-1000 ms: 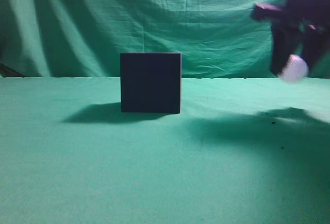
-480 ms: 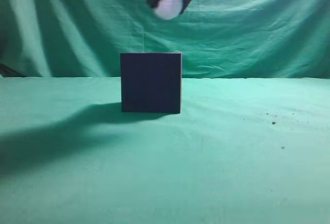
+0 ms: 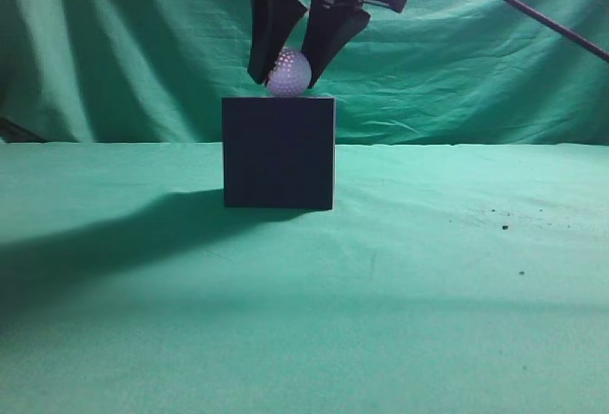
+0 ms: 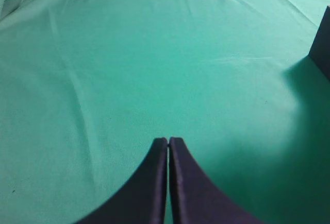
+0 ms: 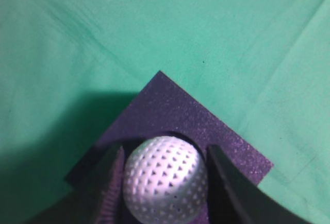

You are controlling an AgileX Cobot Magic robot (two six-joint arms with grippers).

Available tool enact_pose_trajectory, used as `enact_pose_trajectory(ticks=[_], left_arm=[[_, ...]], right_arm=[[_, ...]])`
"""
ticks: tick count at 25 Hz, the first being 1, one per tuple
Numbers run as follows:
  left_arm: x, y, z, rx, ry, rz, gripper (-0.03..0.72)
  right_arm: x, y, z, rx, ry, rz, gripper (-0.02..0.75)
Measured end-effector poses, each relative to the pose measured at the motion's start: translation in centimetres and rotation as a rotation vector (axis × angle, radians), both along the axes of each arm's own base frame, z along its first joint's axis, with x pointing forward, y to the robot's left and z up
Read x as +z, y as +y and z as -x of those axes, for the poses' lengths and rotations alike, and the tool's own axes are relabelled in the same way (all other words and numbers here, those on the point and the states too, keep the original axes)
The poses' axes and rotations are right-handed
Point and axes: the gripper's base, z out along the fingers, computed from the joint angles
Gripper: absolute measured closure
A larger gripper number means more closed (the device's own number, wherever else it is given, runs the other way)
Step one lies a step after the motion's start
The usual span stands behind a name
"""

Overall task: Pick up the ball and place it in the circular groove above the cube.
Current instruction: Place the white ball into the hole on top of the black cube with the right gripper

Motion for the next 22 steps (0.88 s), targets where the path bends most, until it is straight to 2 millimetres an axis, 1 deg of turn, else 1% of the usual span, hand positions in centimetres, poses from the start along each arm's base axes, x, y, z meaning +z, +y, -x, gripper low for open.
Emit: enact_pose_trajectory(ticks=[4,5,8,12,13,15,19,21,22], left_arm=[[0.0,0.0,0.0,0.000,0.000,0.000,0.688],[0.0,0.0,0.0,0.000,0.000,0.000,0.688],[0.0,0.0,0.0,0.000,0.000,0.000,0.688],[0.0,0.0,0.0,0.000,0.000,0.000,0.688],[0.0,0.0,0.0,0.000,0.000,0.000,0.688],[0.0,0.0,0.0,0.000,0.000,0.000,0.688],[0.0,0.0,0.0,0.000,0.000,0.000,0.688],[0.0,0.0,0.0,0.000,0.000,0.000,0.688],[0.0,0.0,0.0,0.000,0.000,0.000,0.688]], right_arm=[[-0.2,0.1,-0.1,0.000,0.003,0.002,0.451],[-0.3,0.1,-0.1,0.000,0.003,0.002,0.402],[-0.5,0.1,-0.1,0.000,0.006,0.005,0.325],[-0.3,0.1,-0.1,-0.001,0.001,0.001,0.333],[0.0,0.0,0.0,-0.001,-0.005,-0.003,0.292],[1.0,-0.2,0.2,0.000,-0.017,-0.013,0.307],[4.0,-1.2,1.5,0.010,-0.040,-0.019,0.307],[5.6,-2.0,2.4,0.019,-0.038,-0.001,0.414],[6.6,-2.5,3.1,0.024,-0.034,0.011,0.485]])
